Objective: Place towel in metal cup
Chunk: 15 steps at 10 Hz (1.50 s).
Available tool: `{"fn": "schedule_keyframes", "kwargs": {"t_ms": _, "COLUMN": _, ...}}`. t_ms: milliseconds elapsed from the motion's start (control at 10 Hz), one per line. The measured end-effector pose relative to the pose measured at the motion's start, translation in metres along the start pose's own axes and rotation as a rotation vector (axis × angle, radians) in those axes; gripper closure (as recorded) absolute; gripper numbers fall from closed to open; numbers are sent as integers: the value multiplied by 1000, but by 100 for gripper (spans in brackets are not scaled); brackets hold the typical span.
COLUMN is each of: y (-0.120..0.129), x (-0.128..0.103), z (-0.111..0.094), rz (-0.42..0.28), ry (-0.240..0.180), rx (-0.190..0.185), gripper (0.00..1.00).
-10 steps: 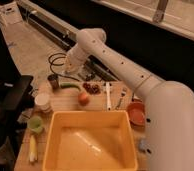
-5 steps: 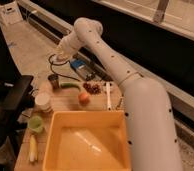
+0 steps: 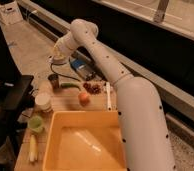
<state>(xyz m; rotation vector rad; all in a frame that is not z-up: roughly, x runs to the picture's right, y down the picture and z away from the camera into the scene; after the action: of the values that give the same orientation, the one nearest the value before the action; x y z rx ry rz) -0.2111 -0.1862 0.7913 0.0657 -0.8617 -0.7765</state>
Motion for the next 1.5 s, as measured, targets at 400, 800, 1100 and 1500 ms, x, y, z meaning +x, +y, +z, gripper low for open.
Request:
{"fn": "schedule_keyframes", "kwargs": {"t_ms": 400, "y": -6, "x": 5, "z": 25, "rz": -50, "ry": 12, "rx": 19, "gripper": 100}}
{"fn": "schedule_keyframes", "kwargs": {"t_ms": 800, "y": 5, "x": 0, "z": 77, "rz": -128, "ry": -28, "rx": 1, "gripper": 100}}
{"fn": "schedule_keyframes", "kwargs": {"t_ms": 1100, "y": 29, "x": 2, "z": 105, "rz": -104, "ry": -69, "rx": -1, "gripper": 100}}
{"fn": "schedule_keyframes", "kwargs": {"t_ms": 1500, "y": 50, "x": -5, "z": 130, "rz": -70, "ry": -129, "rx": -16, "gripper": 100}}
